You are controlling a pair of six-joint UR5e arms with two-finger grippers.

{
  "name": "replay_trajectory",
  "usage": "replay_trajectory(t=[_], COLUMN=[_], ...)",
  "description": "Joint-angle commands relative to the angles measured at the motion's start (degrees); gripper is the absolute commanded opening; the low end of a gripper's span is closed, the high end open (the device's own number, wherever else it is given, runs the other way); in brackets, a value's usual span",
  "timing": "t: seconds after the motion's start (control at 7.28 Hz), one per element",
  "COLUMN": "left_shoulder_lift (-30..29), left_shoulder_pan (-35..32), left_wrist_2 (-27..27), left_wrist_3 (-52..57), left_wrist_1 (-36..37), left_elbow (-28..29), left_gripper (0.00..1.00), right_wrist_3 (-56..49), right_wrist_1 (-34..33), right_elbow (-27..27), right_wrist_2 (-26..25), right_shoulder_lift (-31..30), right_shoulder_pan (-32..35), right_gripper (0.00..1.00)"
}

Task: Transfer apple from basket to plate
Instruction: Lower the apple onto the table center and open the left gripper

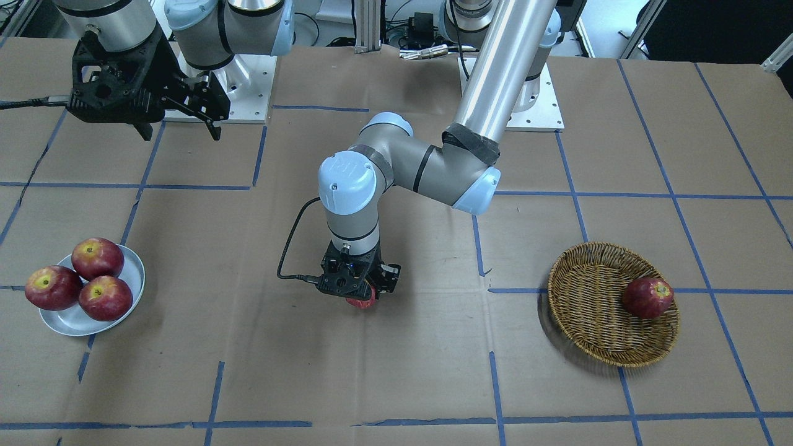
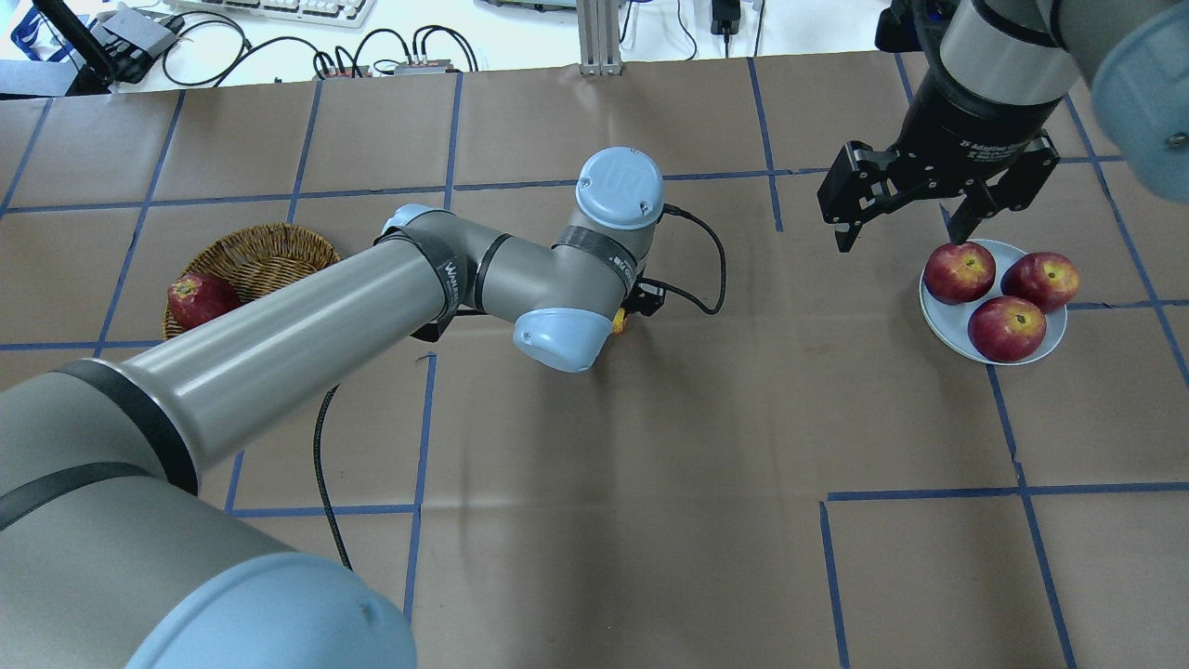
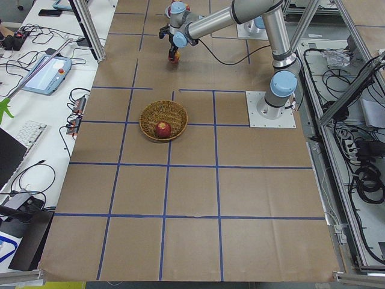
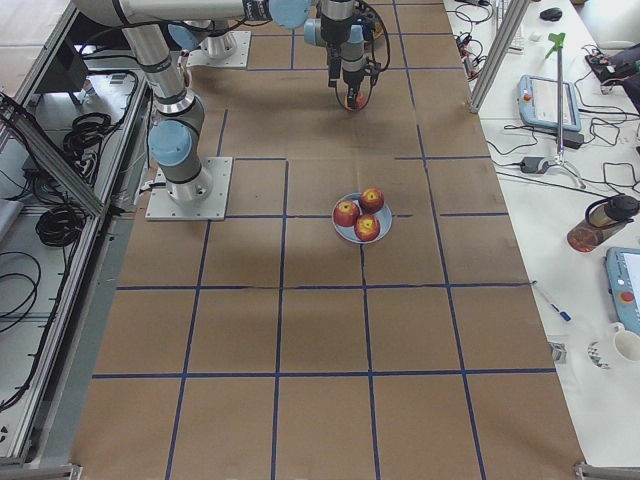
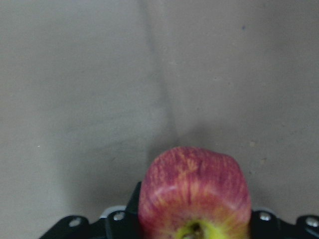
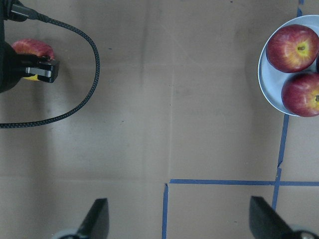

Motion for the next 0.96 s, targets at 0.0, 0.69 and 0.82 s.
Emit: replay_trajectory(t=[0.0,0.69,0.82], left_shoulder_lift=[-0.1,3.1,6.8], left_shoulder_pan=[0.0,0.2,0.6], left_wrist_2=[-0.1,-3.1,-3.2], left_wrist_3=[0.0,-0.1,0.0], left_wrist_1=[1.1,0.2,-4.9], left_elbow=[0.0,0.4,1.3], left_gripper=[0.46,0.99,0.99], right_wrist_3=[0.0,0.0,0.0], right_wrist_1=[0.0,0.0,0.0], right_elbow=[0.0,0.0,0.0], right_wrist_2=[0.0,0.0,0.0], right_shoulder_lift=[-0.1,0.0,0.0], right_shoulder_pan=[0.1,0.1,0.0], right_gripper=[1.0,1.0,1.0])
